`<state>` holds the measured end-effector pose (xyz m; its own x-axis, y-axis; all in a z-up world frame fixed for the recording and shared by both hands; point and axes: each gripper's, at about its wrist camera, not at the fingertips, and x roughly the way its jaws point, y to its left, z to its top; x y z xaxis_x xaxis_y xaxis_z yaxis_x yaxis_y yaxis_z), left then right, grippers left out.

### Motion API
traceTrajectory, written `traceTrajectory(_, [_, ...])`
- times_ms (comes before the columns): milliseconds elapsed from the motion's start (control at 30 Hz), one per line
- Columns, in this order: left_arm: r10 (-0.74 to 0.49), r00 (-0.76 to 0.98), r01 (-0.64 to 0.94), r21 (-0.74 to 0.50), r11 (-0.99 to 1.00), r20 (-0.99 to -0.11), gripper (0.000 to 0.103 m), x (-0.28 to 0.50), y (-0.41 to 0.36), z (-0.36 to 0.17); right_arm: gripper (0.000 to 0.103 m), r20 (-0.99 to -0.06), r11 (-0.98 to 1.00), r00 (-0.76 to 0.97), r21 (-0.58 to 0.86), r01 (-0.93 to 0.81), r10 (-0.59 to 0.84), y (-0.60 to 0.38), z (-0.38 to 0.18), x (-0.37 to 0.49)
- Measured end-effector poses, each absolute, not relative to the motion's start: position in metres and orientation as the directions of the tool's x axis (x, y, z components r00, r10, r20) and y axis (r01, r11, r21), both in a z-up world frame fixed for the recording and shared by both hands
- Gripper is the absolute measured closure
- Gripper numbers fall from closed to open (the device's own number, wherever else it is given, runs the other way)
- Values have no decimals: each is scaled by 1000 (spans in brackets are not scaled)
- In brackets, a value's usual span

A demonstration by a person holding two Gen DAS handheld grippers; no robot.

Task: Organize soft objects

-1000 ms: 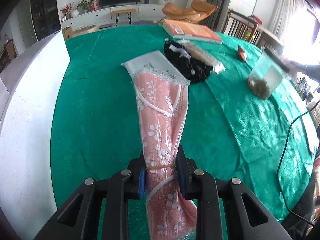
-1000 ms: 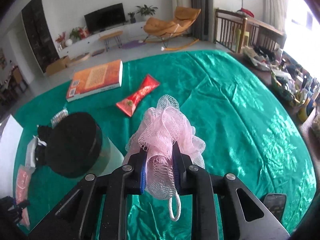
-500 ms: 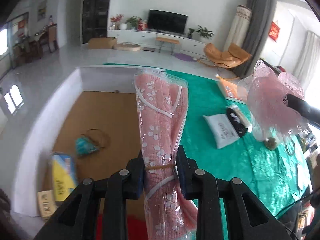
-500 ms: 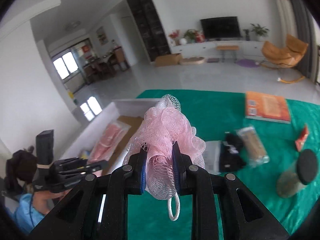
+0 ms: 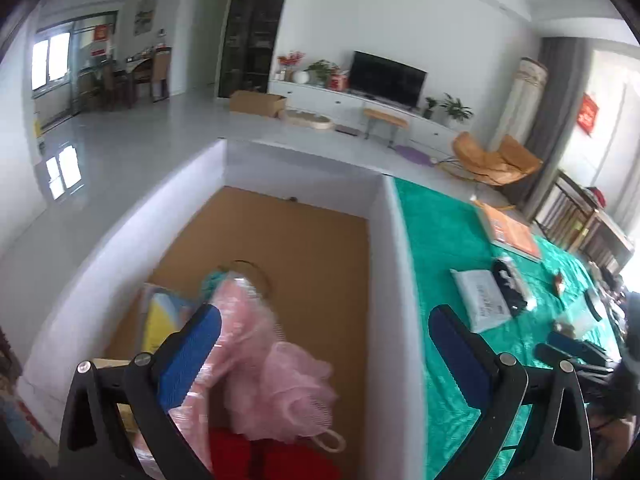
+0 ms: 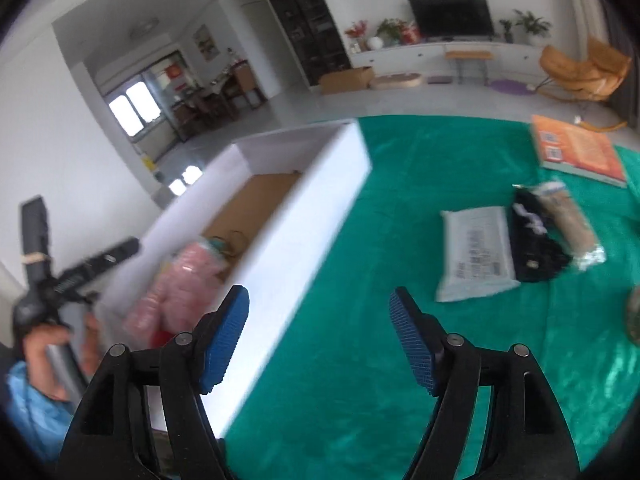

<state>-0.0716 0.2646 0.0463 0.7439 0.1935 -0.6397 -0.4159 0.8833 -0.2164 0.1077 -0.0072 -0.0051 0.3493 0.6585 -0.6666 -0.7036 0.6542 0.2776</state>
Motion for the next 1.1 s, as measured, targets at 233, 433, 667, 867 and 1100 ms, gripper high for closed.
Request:
traceTrajectory(233, [-94,678,-84,-205,975,-729,0,13,133,-3,27,-768,892,590,-53,-449,251,-113,-92,129])
traceTrajectory(433, [-57,589,-27,-90,996,-806,0,59,76,-54,26,-760,939,617,-23,-342,206,-160,-107,131])
traceTrajectory(667, [19,565,-77,-30,997,-825,0,78,77,-91,21,-762,958,618,10,-286,192,-171,-107,135])
traceTrajectory(867, [24,565,-62,-14,998,-825,0,77,76,-91,18,-765,957,614,8,-290,193,-170,-108,135])
traceTrajectory(1100, [14,572,-44,-14,999,-820,0,78,78,-91,17,-765,957,614,8,-290,193,-169,-108,135])
